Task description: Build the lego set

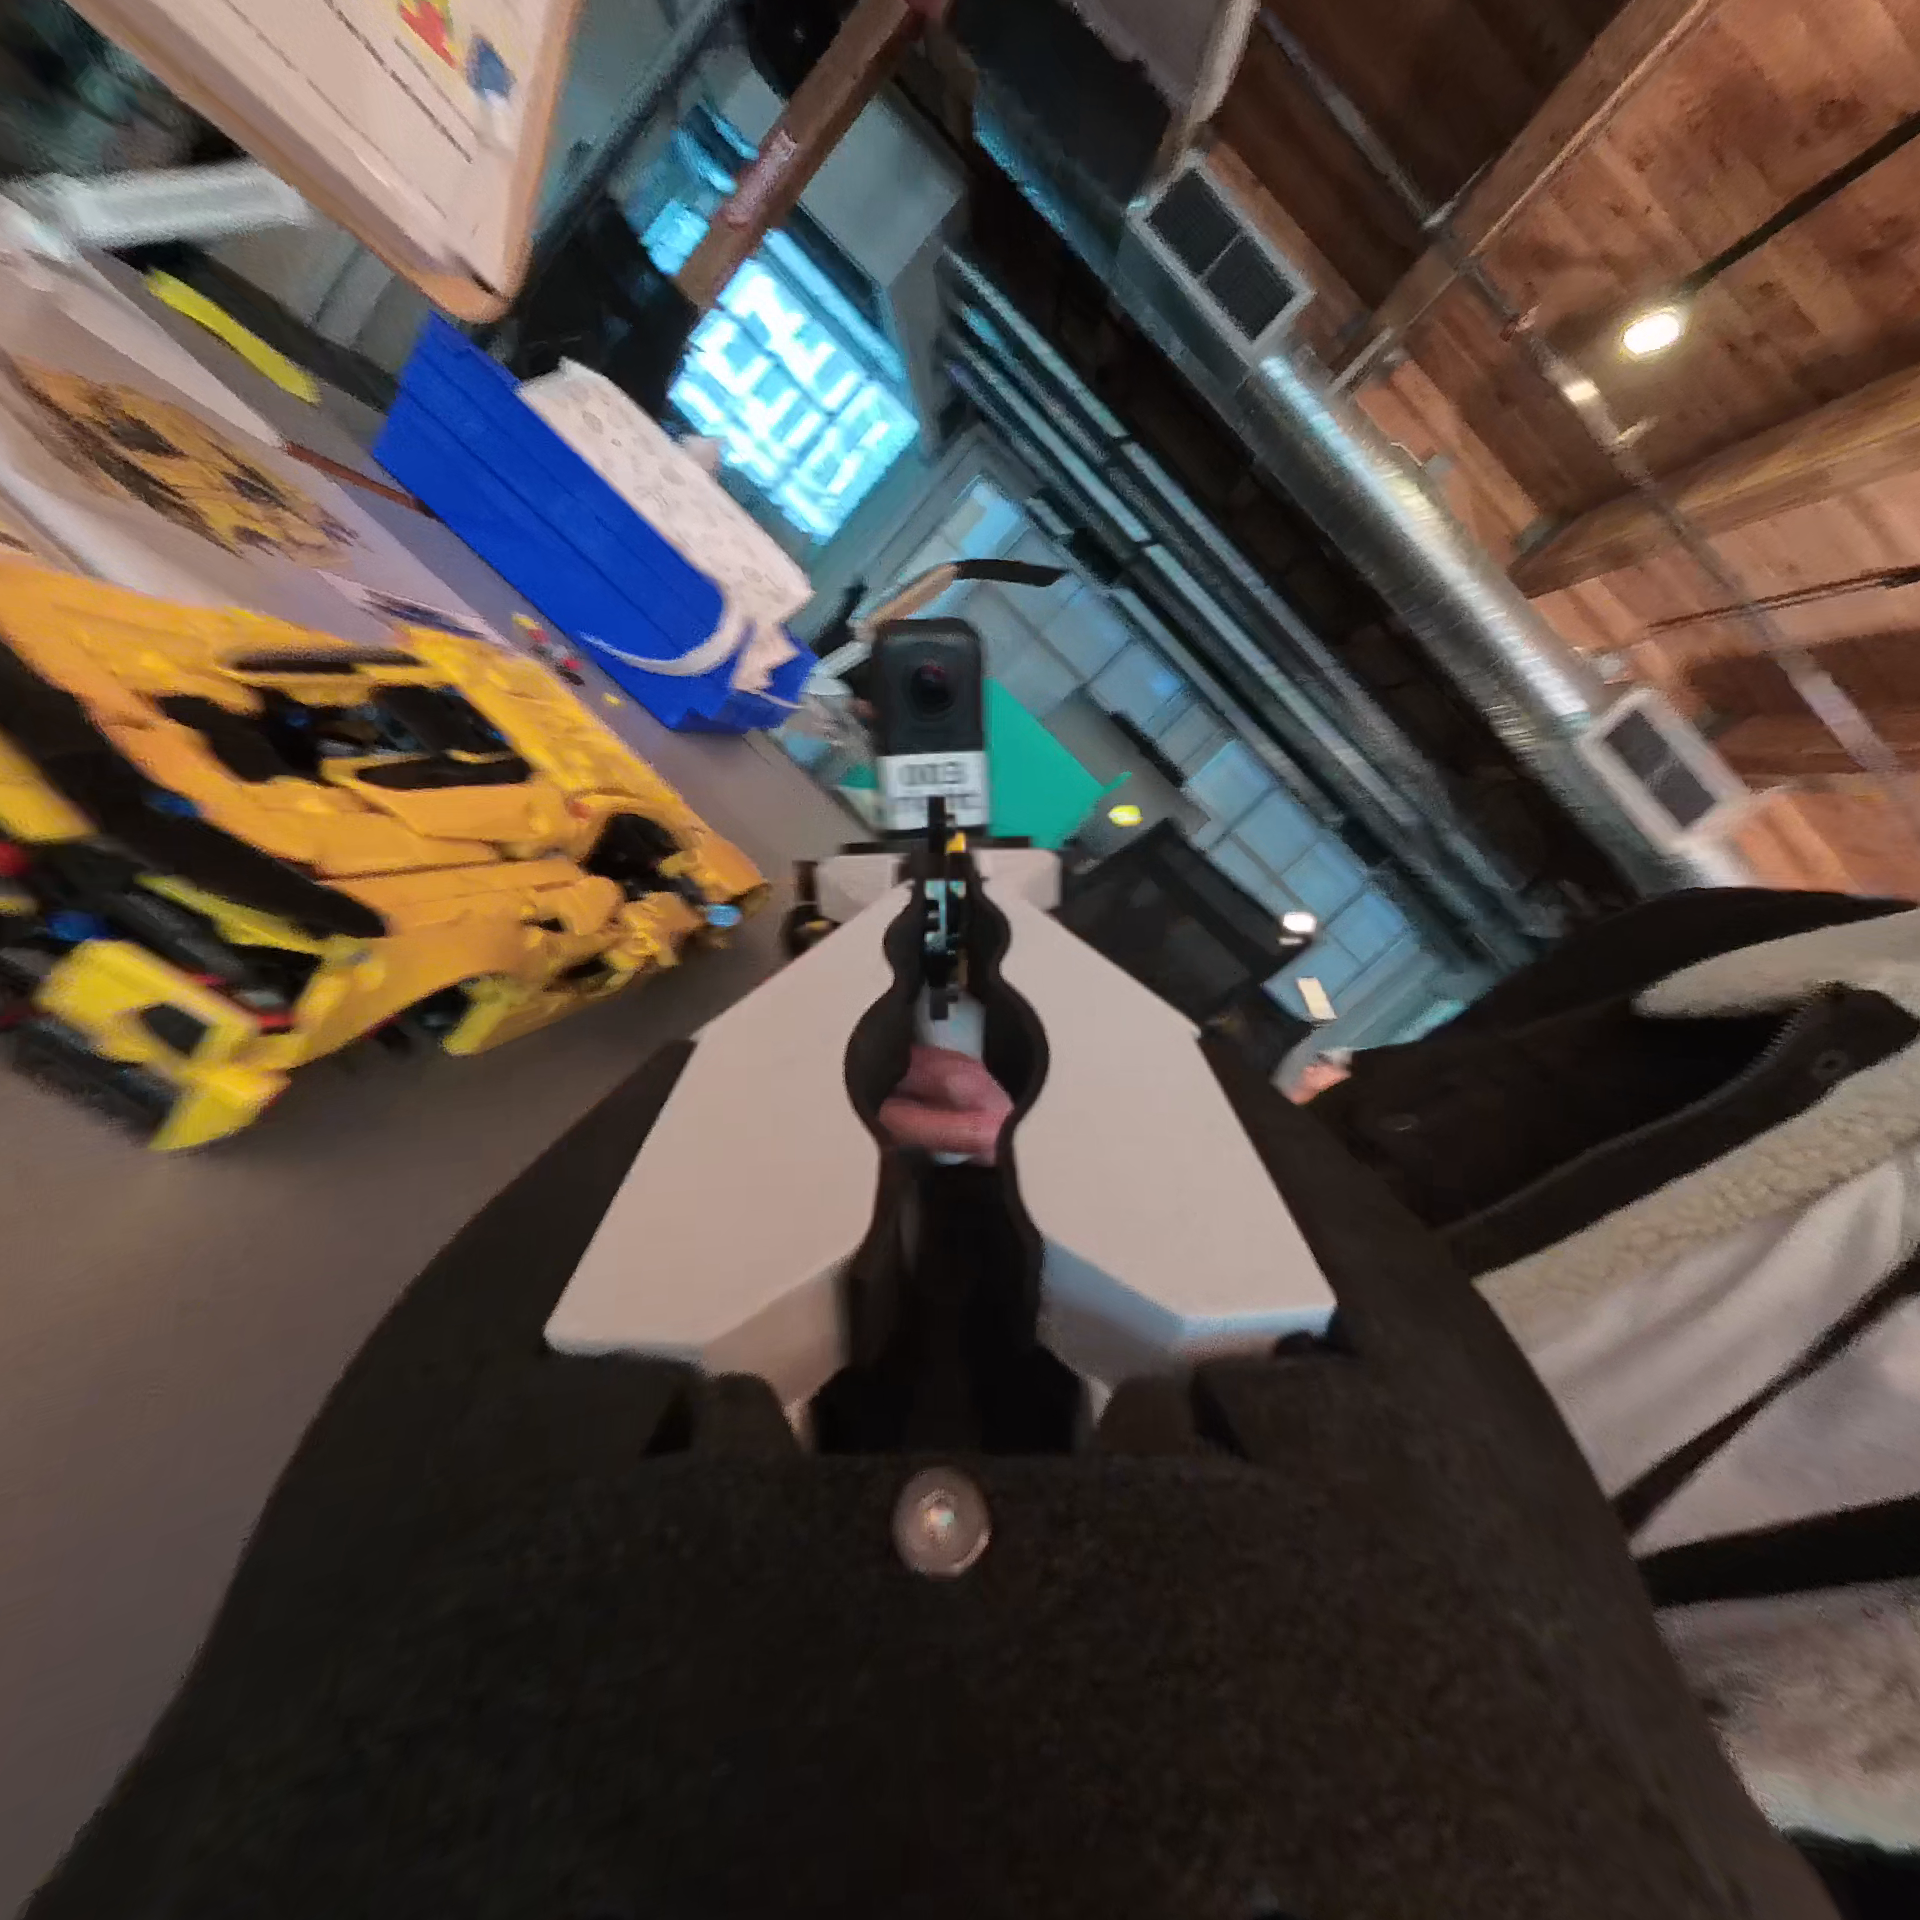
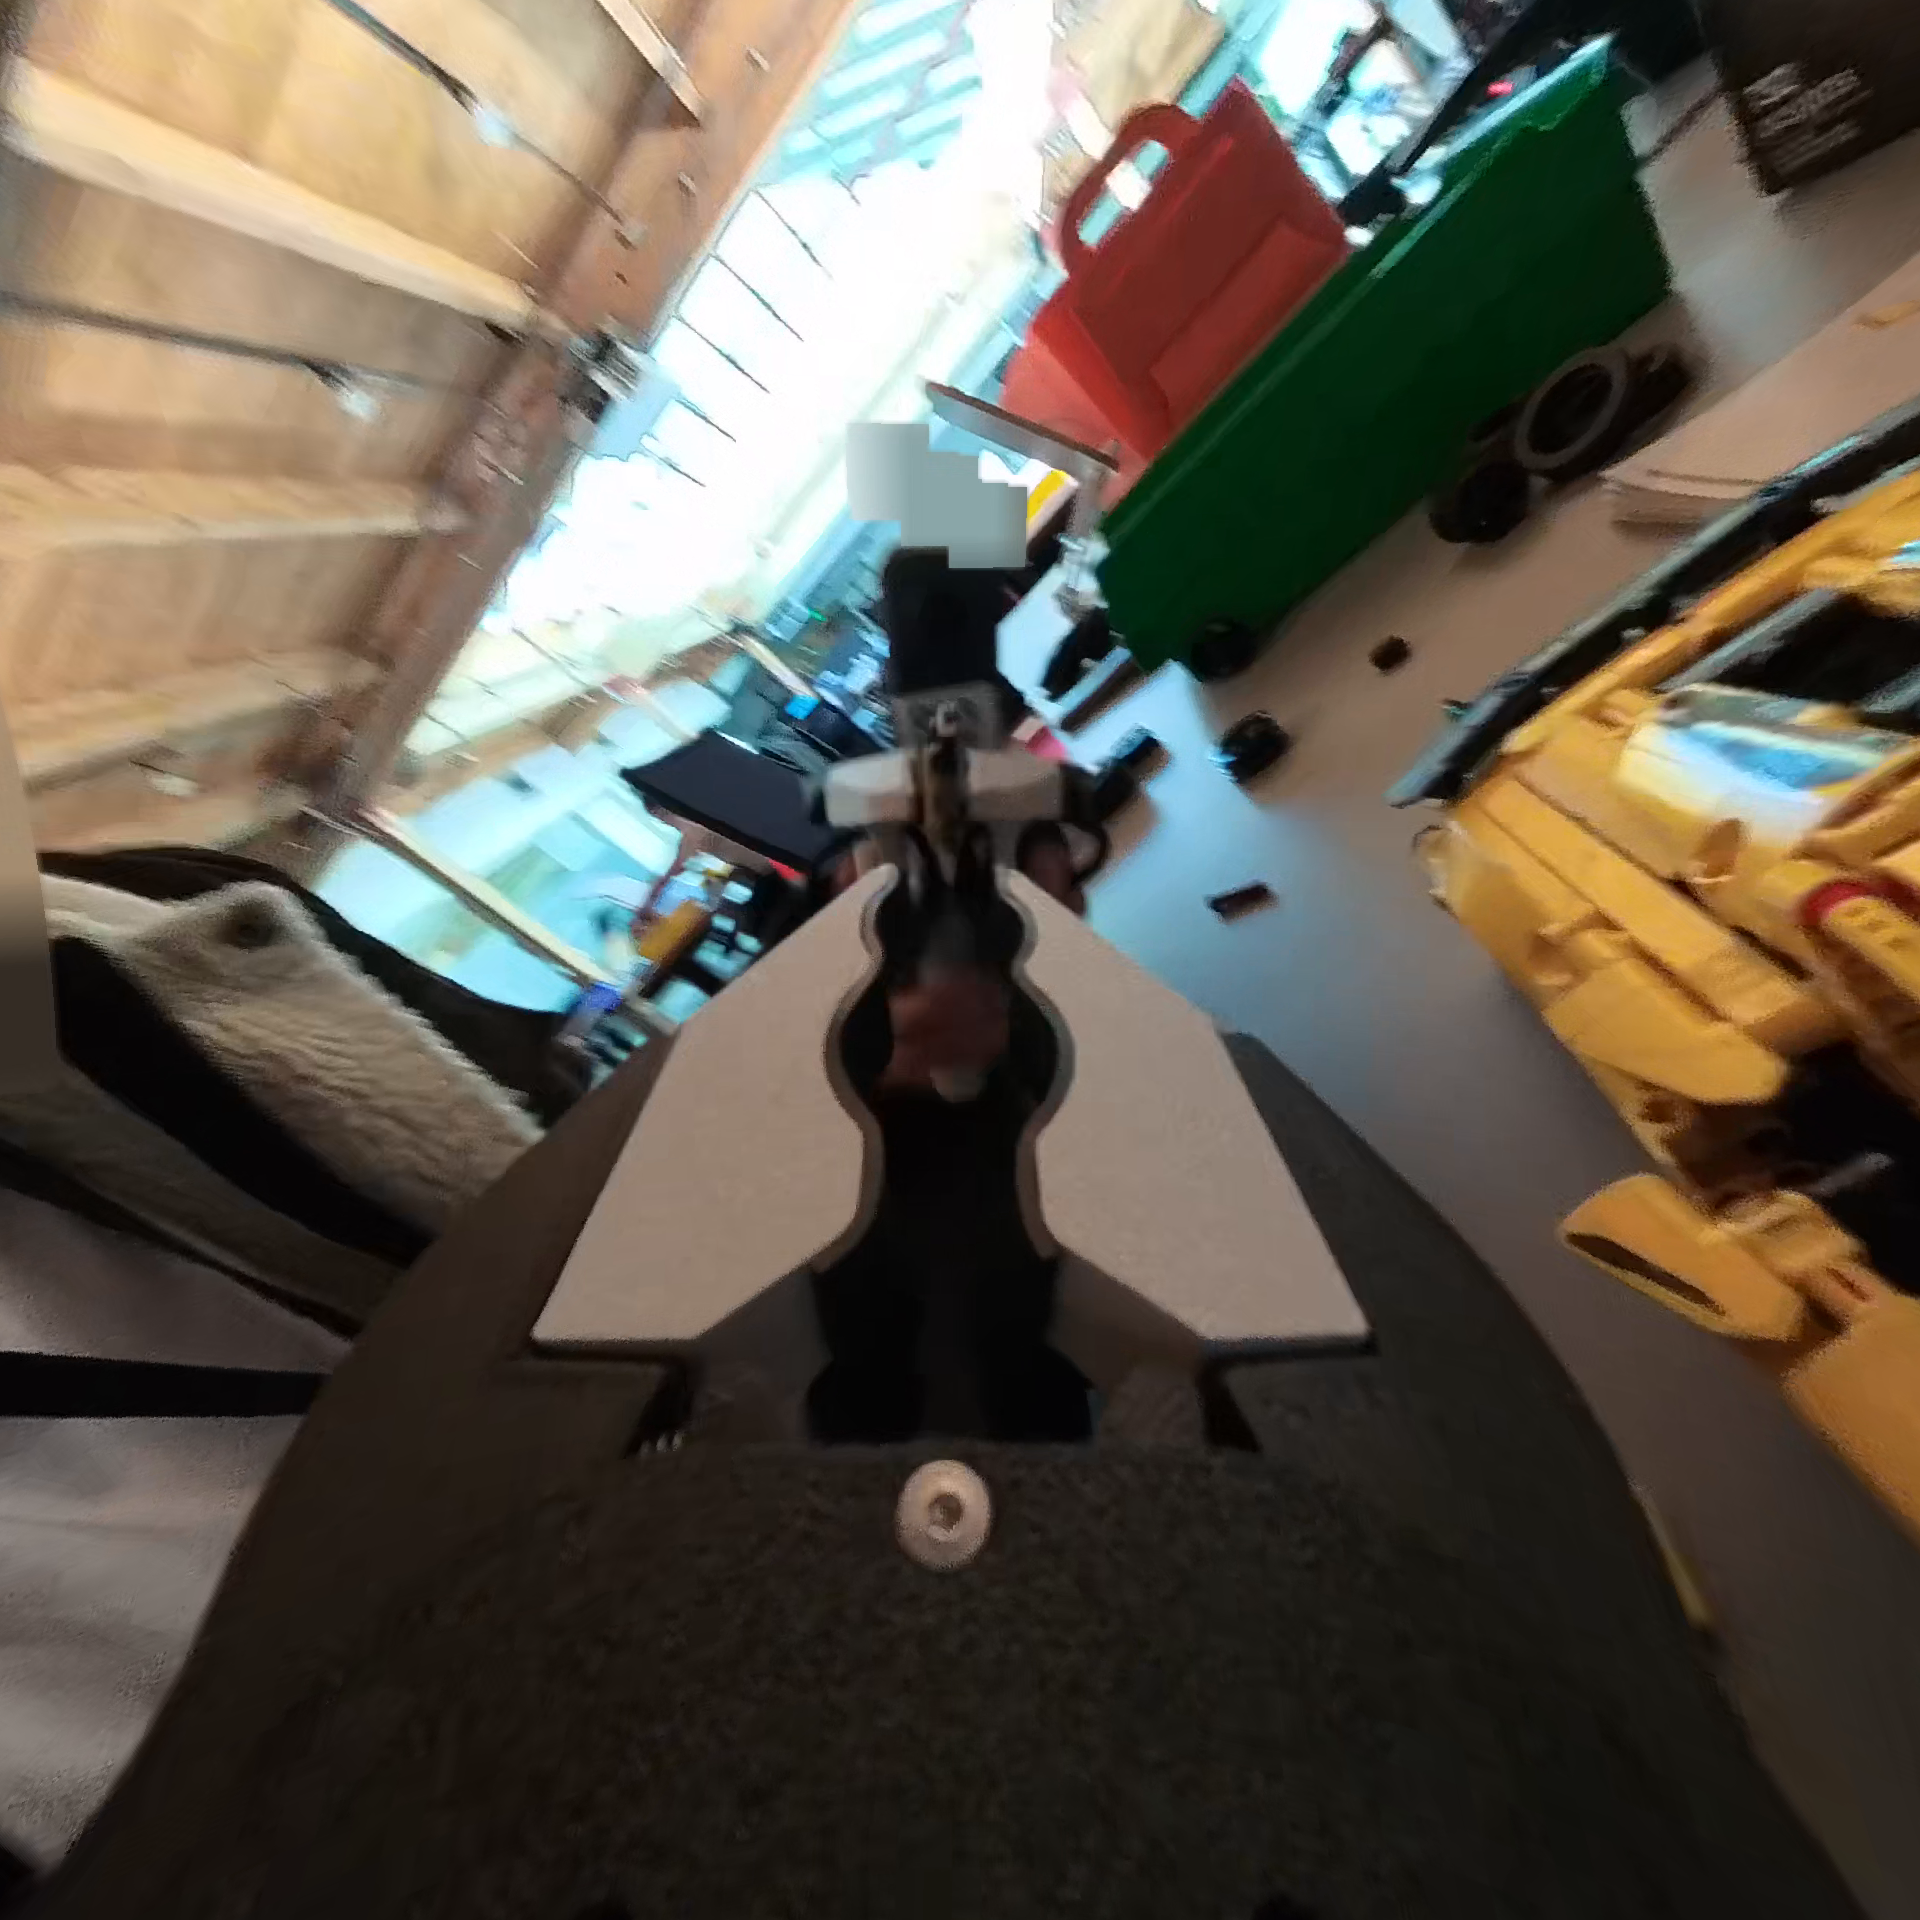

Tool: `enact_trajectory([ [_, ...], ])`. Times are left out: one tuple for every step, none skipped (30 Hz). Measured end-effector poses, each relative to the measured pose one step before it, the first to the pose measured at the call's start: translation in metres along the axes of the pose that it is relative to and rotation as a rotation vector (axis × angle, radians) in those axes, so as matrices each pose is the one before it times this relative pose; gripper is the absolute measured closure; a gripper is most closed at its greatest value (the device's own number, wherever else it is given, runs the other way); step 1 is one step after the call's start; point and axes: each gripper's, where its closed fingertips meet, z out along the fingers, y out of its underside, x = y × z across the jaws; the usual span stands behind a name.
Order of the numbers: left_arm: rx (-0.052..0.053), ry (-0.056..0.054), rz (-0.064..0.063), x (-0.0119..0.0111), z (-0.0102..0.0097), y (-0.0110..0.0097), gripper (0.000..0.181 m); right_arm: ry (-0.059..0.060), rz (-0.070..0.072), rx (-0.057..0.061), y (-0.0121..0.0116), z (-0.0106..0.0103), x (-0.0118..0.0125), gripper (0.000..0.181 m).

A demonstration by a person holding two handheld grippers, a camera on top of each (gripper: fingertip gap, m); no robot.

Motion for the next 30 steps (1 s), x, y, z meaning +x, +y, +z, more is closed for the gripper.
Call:
enact_trajectory([
  [-0.0244, -0.0893, 0.052, -0.01209, -0.00853, -0.00312, 0.175, 0.0526, -0.0673, -0.0371, 0.00409, 0.00038, 0.00424, 0.163],
  [-0.0434, -0.1061, 0.0659, -0.01567, -0.00965, -0.00005, 0.176, 0.0456, -0.0978, -0.0633, 0.00832, 0.00235, 0.00109, 0.162],
  [-0.0545, -0.1108, 0.0728, -0.01762, -0.00914, 0.00357, 0.176, 0.0575, -0.1165, -0.0909, 0.01271, 0.00433, 0.0023, 0.162],
  [-0.0478, -0.096, 0.0672, -0.01616, -0.00726, 0.00488, 0.175, 0.069, -0.1278, -0.1079, 0.01542, 0.0063, 0.0044, 0.159],
  [-0.0251, -0.0577, 0.0466, -0.01033, -0.00453, 0.00352, 0.175, 0.0498, -0.1171, -0.1032, 0.01467, 0.00808, 0.00163, 0.156],
  [-0.002, -0.0099, 0.0095, -0.00286, -0.00199, 0.0006, 0.175, 0.0303, -0.0726, -0.0695, 0.0084, 0.00836, -0.00174, 0.156],
  [0.0078, 0.0225, -0.0175, 0.0027, 0.00016, -0.00082, 0.176, -0.0039, -0.0464, -0.0411, 0.00468, 0.00818, -0.00557, 0.156],
  [-0.0013, 0.0234, -0.0119, 0.00396, 0.00198, 0.0008, 0.176, -0.008, -0.0288, -0.0443, 0.00594, 0.00748, -0.00399, 0.156],
  [-0.0182, 0.0051, 0.0074, 0.00207, 0.00276, 0.00332, 0.175, 0.0164, -0.0219, -0.0649, 0.00931, 0.00589, 0.00141, 0.155],
  [-0.0229, -0.0068, 0.0164, 0.00061, 0.00259, 0.00369, 0.175, 0.0299, -0.0197, -0.0592, 0.00824, 0.00368, 0.00321, 0.155],
  [-0.013, -0.0018, 0.0133, 0.00113, 0.00172, 0.00208, 0.175, 0.0176, -0.0185, -0.0246, 0.00363, 0.00161, 0.00053, 0.156],
  [-0.0023, 0.009, 0.0027, 0.00199, 0.00087, 0.00069, 0.175, 0.0065, -0.0141, 0.0021, -0.00045, -0.00005, -0.00186, 0.16],
  [0.0023, 0.0131, -0.0077, 0.00153, 0.0001, -0.00016, 0.175, 0.0083, -0.0144, 0.0005, -0.00064, -0.00069, -0.00159, 0.163],
  [0.0044, 0.0105, -0.0132, 0.00016, -0.00048, -0.00037, 0.175, 0.0092, -0.0196, -0.0049, -0.00024, -0.00047, -0.00154, 0.164],
  [0.0052, 0.0105, -0.0168, -0.00026, -0.00046, -0.00051, 0.176, 0.0055, -0.0194, 0.0009, -0.00098, 0.00037, -0.00178, 0.164],
  [0.0048, 0.012, -0.0182, -0.00007, -0.0006, -0.00045, 0.175, 0.001, -0.0152, 0.0033, -0.00086, 0.00136, -0.00166, 0.164],
  [0.0053, 0.0086, -0.0132, -0.00004, -0.0006, -0.00067, 0.176, 0.0125, -0.0114, -0.0105, 0.00147, 0.00217, 0.00131, 0.162],
  [0.0057, 0.0051, -0.0048, 0.00025, -0.0005, -0.00093, 0.176, 0.0149, -0.0105, -0.0235, 0.00341, 0.00232, 0.00232, 0.159],
  [0.0024, 0.0043, 0.0015, 0.00086, -0.00012, -0.00028, 0.176, 0.0012, -0.0054, -0.0176, 0.00237, 0.00187, 0.00001, 0.159],
  [-0.0039, 0.0019, 0.0045, 0.00079, 0.00051, 0.00062, 0.176, -0.0044, -0.0008, -0.0044, 0.00062, 0.0015, -0.00103, 0.158],
  [-0.0082, -0.0029, 0.0064, 0.00017, 0.00095, 0.00125, 0.176, 0.0034, -0.0038, 0.0059, -0.00093, 0.00028, 0.00012, 0.159],
  [-0.0088, -0.0049, 0.0085, 0.00011, 0.001, 0.00126, 0.176, 0.0061, -0.0059, -0.0041, 0.00053, 0.0004, 0.00076, 0.16],
  [-0.0076, -0.0023, 0.0087, 0.00055, 0.0009, 0.00117, 0.176, 0.0051, -0.0044, 0.0012, -0.00015, 0.00014, 0.0006, 0.161],
  [-0.0058, 0.0003, 0.0058, 0.00066, 0.00078, 0.00081, 0.175, 0.0001, -0.0033, -0.0004, -0.0001, 0.00036, -0.00011, 0.161],
  [-0.0037, 0.0003, 0.0024, 0.00033, 0.00053, 0.00067, 0.176, 0.0019, -0.0016, 0.0006, -0.00018, 0.00026, 0.00016, 0.161],
  [-0.002, 0.0001, -0.0002, 0.00005, 0.00029, 0.00028, 0.175, 0.0067, -0.0037, -0.0016, 0.00032, 0.0003, 0.00082, 0.162],
  [-0.0002, 0.0009, -0.0026, -0.00019, -0.00001, 0.00011, 0.175, 0.0059, -0.0067, -0.0001, 0.00002, 0.00015, 0.00064, 0.163],
  [0.0008, 0.0017, -0.004, -0.00015, -0.00007, -0.00009, 0.175, 0.0081, -0.0089, -0.0024, -0.00005, 0.00022, 0.00102, 0.163],
  [0.0008, 0.0018, -0.0039, -0.00015, -0.00008, -0.00009, 0.175, 0.0168, -0.0083, -0.0075, 0.00041, 0.00009, 0.00227, 0.164],
  [0.0004, 0.0022, -0.0028, 0.00001, 0.00003, 0.00002, 0.176, 0.0007, -0.0067, -0.0082, 0.00037, 0.00043, -0.0003, 0.168],
])
